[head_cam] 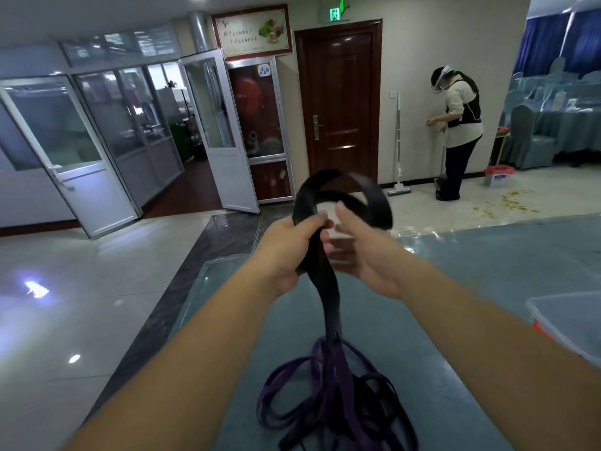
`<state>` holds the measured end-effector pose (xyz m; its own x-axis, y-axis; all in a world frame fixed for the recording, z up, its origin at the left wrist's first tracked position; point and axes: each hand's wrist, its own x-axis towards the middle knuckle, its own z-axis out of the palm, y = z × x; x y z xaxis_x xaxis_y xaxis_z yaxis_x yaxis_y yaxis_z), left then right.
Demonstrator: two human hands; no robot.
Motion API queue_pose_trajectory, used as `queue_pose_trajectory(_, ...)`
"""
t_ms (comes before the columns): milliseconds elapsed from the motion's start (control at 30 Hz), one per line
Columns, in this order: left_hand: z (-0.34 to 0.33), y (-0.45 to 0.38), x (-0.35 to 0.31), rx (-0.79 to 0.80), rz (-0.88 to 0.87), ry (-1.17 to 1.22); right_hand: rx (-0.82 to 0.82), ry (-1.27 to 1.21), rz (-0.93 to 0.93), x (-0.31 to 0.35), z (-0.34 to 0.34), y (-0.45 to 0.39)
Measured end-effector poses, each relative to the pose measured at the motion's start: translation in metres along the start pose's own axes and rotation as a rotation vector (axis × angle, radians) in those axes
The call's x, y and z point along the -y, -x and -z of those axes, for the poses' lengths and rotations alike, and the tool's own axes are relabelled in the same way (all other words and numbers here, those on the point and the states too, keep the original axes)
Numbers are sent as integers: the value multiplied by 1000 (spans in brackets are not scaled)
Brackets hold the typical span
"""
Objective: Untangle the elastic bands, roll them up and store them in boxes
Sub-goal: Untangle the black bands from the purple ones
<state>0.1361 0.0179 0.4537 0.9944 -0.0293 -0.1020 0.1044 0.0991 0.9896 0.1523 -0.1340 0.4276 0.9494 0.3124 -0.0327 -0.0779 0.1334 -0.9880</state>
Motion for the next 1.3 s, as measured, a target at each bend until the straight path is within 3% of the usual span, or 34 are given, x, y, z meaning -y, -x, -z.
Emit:
queue_pose_trajectory(100, -5, -3, -20, -44, 58, 176, 148, 90, -103, -32, 1, 14)
queue_pose_trajectory(233, -1, -13, -29, -136, 113, 328, 197, 257, -68, -58, 7, 29)
queue_pose_trajectory(367, 15, -23, -11, -135, 173, 276, 102, 311, -44, -59, 15, 29)
queue_pose_trajectory(600, 27, -17, 46, 180, 267, 52, -107, 201, 64, -10, 10, 12)
queue_pose_trajectory(733, 13, -3, 75, 340, 177, -18, -225, 134, 64, 11, 7, 2)
queue_pose_trajectory(900, 1, -2, 94, 253, 27, -268, -323, -13, 138, 47, 5, -1)
queue_pose_trajectory(1000, 1, -4, 90, 143, -26, -260, -417, -93, 165, 53, 17, -8)
queue_pose_trajectory(1133, 3, -9, 59, 3, -190, -302, -464, -252, 12, 32, 47, -9)
queue_pose_trajectory(1300, -8, -10, 9, 35, -326, -464, -446, -198, -218, -10, 57, -4)
